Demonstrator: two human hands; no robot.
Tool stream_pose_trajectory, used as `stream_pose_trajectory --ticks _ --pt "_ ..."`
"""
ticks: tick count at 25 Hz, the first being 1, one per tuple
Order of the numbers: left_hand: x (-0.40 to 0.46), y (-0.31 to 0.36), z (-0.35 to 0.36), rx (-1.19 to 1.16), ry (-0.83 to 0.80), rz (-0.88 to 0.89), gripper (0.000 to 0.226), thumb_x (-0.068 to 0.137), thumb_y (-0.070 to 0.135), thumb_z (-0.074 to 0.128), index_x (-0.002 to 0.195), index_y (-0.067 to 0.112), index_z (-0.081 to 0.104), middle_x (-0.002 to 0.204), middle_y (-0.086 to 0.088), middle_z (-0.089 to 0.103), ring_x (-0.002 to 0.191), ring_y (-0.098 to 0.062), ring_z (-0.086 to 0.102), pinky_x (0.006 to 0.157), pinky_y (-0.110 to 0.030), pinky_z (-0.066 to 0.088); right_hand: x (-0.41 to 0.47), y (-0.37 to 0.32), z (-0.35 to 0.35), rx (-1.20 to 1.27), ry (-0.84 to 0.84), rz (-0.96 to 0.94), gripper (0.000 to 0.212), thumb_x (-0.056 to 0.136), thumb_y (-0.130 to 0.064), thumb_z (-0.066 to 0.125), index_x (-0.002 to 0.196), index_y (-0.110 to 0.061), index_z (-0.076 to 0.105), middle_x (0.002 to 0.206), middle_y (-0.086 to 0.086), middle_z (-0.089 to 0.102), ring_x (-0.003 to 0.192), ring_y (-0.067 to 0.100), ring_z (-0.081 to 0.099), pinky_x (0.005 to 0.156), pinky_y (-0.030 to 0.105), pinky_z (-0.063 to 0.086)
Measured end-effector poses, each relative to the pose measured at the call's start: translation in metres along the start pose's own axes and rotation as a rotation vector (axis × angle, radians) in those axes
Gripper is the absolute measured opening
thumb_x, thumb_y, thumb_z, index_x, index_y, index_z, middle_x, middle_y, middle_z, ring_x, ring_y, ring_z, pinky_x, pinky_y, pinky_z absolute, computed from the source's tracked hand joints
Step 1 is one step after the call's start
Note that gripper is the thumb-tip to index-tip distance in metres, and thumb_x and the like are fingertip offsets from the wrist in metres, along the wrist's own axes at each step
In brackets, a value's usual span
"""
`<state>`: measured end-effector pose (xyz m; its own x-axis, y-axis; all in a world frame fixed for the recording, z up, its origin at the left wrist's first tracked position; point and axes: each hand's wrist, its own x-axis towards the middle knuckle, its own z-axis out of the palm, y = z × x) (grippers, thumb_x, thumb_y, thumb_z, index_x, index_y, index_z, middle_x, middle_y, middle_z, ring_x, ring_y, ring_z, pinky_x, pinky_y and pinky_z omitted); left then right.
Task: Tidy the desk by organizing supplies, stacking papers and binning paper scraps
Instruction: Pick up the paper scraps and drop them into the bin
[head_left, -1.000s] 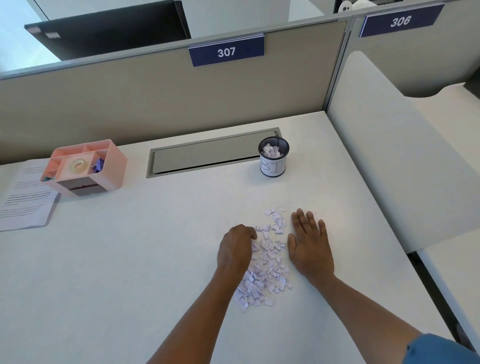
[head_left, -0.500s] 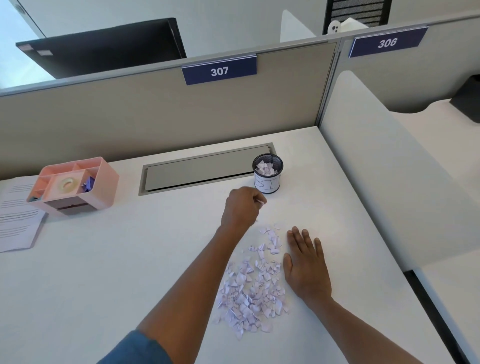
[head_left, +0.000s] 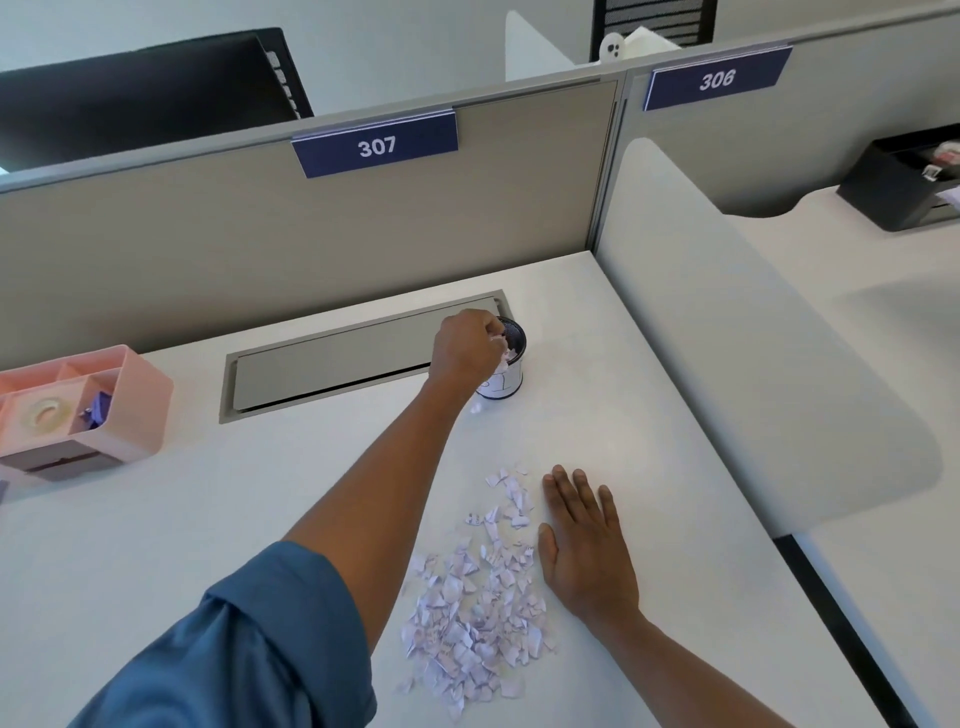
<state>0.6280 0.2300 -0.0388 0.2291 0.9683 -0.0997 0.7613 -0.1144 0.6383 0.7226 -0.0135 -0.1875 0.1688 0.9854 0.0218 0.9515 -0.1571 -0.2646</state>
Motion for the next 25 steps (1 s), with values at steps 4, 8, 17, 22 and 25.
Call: stream_pose_trajectory --ticks 4,8,17,22,25 --pt "0.008 -0.007 0.003 0.006 0.02 -0.003 0.021 0.089 0.018 0.068 0.11 0.016 0.073 0.107 -0.002 0.073 0.1 -0.021 0.064 0.078 -0.021 0.038 -0.001 0.001 0.002 0.001 0.002 0.001 0.06 0.096 -0.032 0.037 0.153 -0.015 0.032 0.161 0.001 0.027 0.151 0.022 0.019 0.121 0.048 0.018" --pt "0.01 -0.013 -0.001 -0.006 0.046 0.031 0.028 0.089 0.01 0.06 0.114 0.017 0.072 0.113 0.001 0.073 0.106 -0.02 0.064 0.084 -0.021 0.04 -0.001 0.001 0.002 -0.013 -0.007 0.007 0.06 0.096 -0.033 0.036 0.153 -0.015 0.032 0.161 0.001 0.027 0.151 0.022 0.019 0.121 0.048 0.018" --pt "-0.034 -0.061 -0.015 -0.124 0.226 -0.024 0.022 0.092 0.013 0.058 0.107 0.019 0.073 0.108 0.004 0.074 0.101 -0.015 0.067 0.085 -0.022 0.044 0.0 0.002 0.002 -0.032 -0.002 0.005 0.06 0.096 -0.034 0.031 0.153 -0.015 0.03 0.162 0.001 0.026 0.151 0.021 0.018 0.123 0.047 0.015" --pt "-0.088 -0.114 0.003 0.035 0.032 -0.151 0.024 0.093 0.022 0.064 0.117 0.02 0.07 0.122 -0.001 0.068 0.107 -0.022 0.065 0.096 -0.031 0.047 0.0 0.002 0.002 -0.039 0.0 0.007 0.06 0.096 -0.035 0.03 0.153 -0.015 0.031 0.161 0.001 0.027 0.15 0.022 0.02 0.123 0.046 0.016" --pt "-0.123 -0.137 0.013 0.101 -0.031 -0.166 0.027 0.095 0.023 0.063 0.122 0.02 0.066 0.131 -0.004 0.062 0.117 -0.024 0.06 0.1 -0.034 0.047 0.001 0.002 0.001 -0.048 0.008 0.004 0.061 0.096 -0.035 0.028 0.153 -0.014 0.032 0.161 0.002 0.028 0.15 0.022 0.022 0.122 0.047 0.018"
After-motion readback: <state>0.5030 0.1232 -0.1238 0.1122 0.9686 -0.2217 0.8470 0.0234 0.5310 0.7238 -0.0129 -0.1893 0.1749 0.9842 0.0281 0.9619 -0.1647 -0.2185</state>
